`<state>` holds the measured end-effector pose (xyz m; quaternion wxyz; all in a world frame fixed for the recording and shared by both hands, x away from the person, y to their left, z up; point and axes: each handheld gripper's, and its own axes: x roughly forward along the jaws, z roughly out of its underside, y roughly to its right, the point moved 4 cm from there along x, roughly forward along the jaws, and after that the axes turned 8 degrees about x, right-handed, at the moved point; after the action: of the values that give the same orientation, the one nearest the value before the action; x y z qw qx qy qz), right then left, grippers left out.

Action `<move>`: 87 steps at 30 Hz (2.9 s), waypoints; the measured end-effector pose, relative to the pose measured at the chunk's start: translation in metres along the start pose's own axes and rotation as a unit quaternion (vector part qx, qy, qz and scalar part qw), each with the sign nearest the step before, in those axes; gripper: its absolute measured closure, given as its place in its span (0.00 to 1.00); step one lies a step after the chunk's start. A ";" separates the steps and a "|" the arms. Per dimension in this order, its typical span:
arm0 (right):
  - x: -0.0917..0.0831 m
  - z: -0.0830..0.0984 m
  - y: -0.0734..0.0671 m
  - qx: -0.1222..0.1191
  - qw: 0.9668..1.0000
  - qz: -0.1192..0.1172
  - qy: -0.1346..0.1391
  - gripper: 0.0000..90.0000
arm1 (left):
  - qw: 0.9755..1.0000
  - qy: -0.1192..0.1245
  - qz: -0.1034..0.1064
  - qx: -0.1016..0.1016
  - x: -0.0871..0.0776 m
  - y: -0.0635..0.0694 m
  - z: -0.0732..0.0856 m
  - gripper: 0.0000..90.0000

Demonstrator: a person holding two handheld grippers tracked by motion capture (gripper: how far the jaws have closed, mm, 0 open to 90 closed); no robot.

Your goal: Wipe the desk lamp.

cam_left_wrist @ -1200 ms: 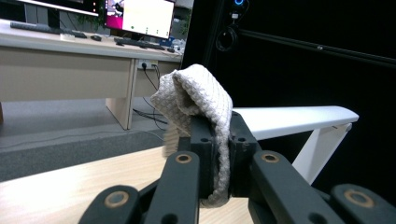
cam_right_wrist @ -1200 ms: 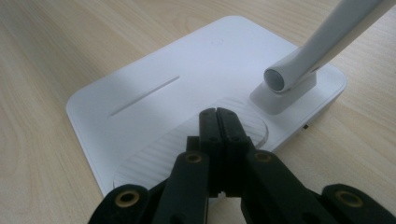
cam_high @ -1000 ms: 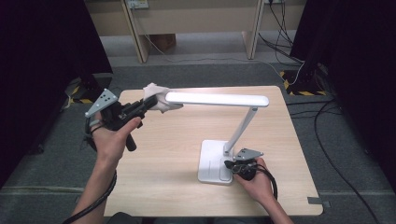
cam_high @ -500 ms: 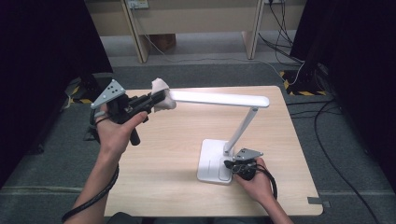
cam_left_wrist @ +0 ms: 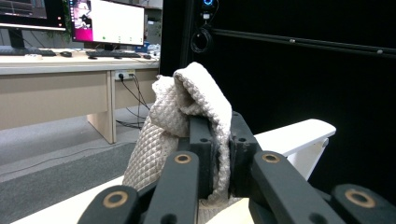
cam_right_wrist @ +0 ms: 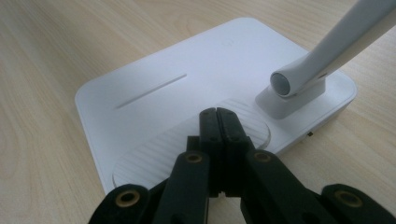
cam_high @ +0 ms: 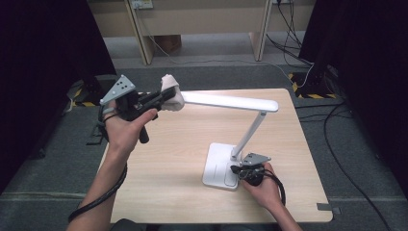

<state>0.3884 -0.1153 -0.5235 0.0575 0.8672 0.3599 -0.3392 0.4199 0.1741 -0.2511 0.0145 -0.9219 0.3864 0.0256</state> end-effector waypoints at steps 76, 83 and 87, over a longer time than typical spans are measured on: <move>0.001 -0.001 -0.001 -0.009 1.000 -0.008 0.000 1.00 | 1.000 -0.020 -0.005 0.000 0.051 0.002 -0.004 0.92; 0.002 -0.001 -0.001 -0.009 1.000 -0.007 0.001 1.00 | 1.000 -0.020 0.001 -0.009 0.059 0.005 0.001 0.92; 0.002 -0.001 -0.001 -0.009 1.000 -0.008 0.001 1.00 | 1.000 -0.018 0.003 -0.009 0.062 0.007 0.002 0.92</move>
<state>0.3888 -0.1131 -0.5237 0.0624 0.8641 0.3700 -0.3354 0.4581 0.1253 -0.2565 0.0128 -0.9201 0.3887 0.0461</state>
